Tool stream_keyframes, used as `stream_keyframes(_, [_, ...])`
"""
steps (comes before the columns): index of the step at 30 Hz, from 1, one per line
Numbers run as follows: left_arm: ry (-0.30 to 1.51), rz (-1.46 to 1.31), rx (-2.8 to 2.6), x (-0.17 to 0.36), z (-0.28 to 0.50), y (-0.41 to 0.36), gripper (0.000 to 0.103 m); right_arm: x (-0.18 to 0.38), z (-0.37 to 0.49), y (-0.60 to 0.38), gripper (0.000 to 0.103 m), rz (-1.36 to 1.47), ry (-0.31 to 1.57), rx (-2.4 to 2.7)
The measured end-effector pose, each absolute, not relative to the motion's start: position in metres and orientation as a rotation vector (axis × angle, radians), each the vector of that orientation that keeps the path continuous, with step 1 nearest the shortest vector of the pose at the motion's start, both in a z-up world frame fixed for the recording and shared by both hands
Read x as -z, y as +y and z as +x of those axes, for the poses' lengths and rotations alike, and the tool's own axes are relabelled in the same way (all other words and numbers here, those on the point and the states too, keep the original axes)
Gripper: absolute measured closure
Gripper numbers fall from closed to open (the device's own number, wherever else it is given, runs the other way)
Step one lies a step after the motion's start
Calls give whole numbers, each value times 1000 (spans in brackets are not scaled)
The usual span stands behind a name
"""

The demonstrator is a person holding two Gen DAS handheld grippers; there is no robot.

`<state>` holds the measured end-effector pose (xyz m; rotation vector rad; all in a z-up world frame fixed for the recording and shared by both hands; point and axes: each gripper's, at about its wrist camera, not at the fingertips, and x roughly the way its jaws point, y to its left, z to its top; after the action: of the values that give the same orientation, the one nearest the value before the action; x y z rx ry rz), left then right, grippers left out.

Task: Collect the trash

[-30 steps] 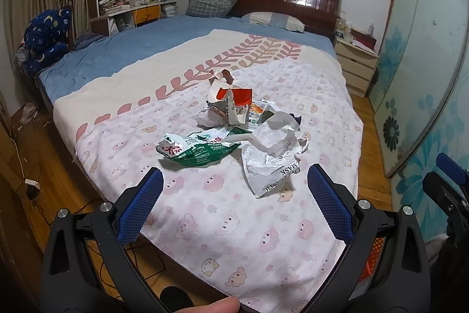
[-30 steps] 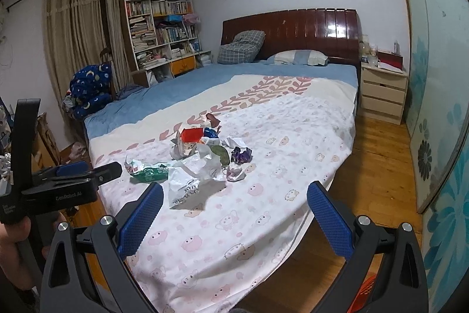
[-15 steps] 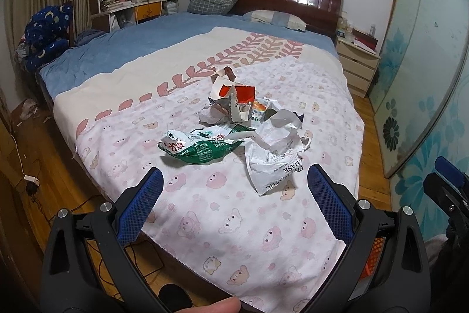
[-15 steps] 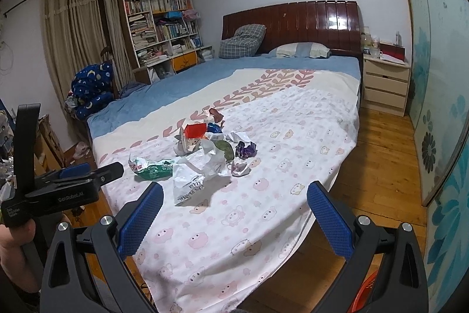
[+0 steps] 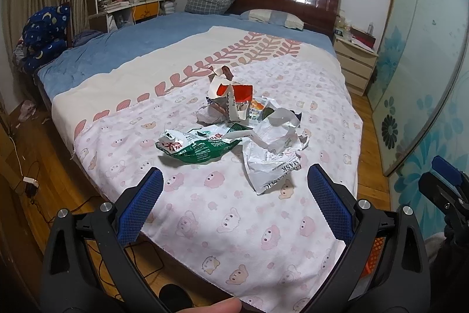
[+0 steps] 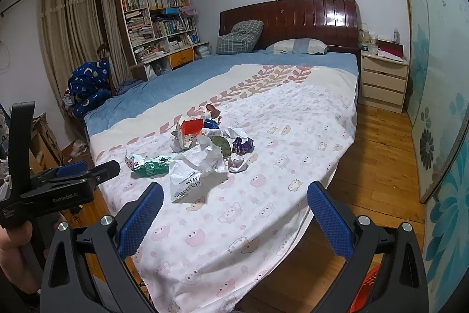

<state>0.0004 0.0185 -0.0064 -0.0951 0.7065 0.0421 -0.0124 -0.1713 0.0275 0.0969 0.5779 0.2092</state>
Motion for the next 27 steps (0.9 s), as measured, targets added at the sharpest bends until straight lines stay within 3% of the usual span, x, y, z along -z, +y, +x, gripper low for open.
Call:
stream_keyframes(17, [710,-141,-91,8,0,36,5,-20,12,-166,6,147,633,-263])
stream_keyframes(27, [716,-197,-83,11,4,58,5,39,118,-137,12,357,896,-369])
